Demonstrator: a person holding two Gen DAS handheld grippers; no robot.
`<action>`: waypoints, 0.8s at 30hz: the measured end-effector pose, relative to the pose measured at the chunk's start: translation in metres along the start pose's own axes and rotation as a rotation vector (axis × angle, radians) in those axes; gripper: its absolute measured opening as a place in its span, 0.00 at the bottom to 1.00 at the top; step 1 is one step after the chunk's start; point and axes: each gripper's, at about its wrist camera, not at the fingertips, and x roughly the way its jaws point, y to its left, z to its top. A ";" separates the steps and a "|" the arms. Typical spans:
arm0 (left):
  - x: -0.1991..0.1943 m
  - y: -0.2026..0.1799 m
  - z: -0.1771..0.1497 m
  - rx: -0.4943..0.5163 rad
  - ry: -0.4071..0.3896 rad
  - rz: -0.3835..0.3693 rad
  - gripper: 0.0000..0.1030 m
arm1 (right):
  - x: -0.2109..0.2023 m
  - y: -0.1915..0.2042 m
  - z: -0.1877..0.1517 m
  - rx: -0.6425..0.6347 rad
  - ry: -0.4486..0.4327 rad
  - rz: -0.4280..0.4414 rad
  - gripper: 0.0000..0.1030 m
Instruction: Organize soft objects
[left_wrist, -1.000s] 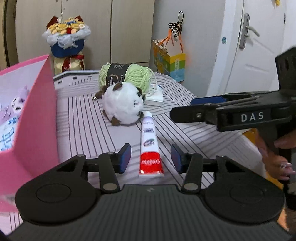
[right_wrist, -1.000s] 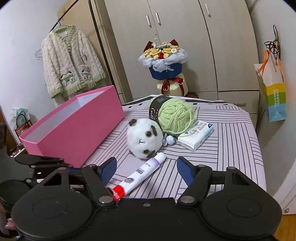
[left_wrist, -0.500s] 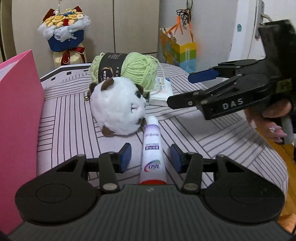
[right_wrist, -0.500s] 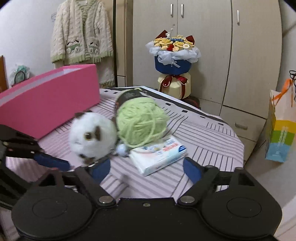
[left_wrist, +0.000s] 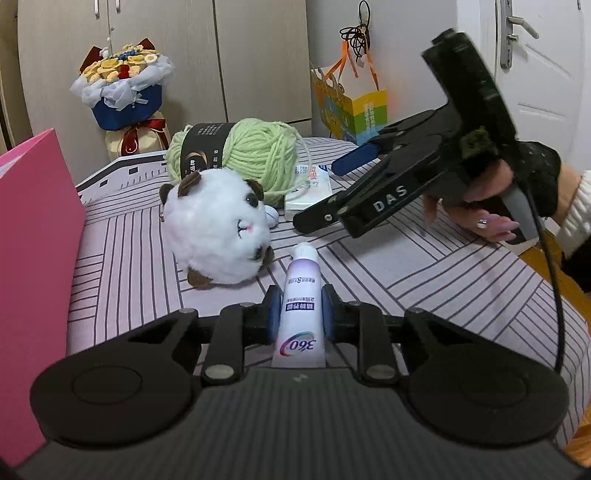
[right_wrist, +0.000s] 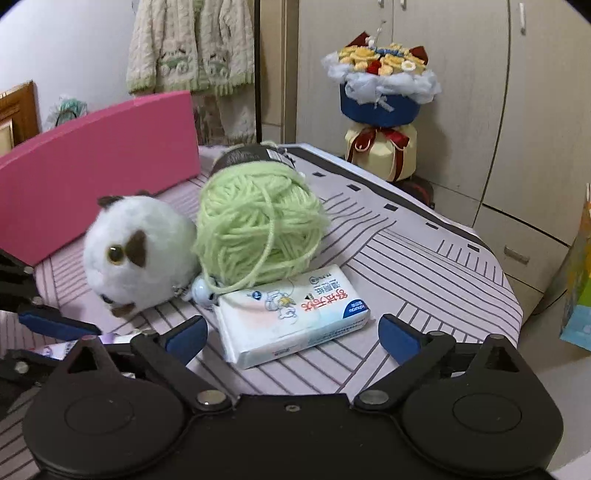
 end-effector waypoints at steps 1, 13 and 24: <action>0.000 0.001 0.000 -0.005 0.002 -0.004 0.21 | 0.003 -0.001 0.002 -0.012 0.008 -0.006 0.98; -0.006 0.014 0.002 -0.067 -0.005 -0.010 0.21 | 0.002 0.011 0.005 0.004 0.009 -0.044 0.84; -0.037 0.021 -0.007 -0.105 -0.027 -0.014 0.21 | -0.041 0.051 -0.023 0.185 0.007 -0.187 0.84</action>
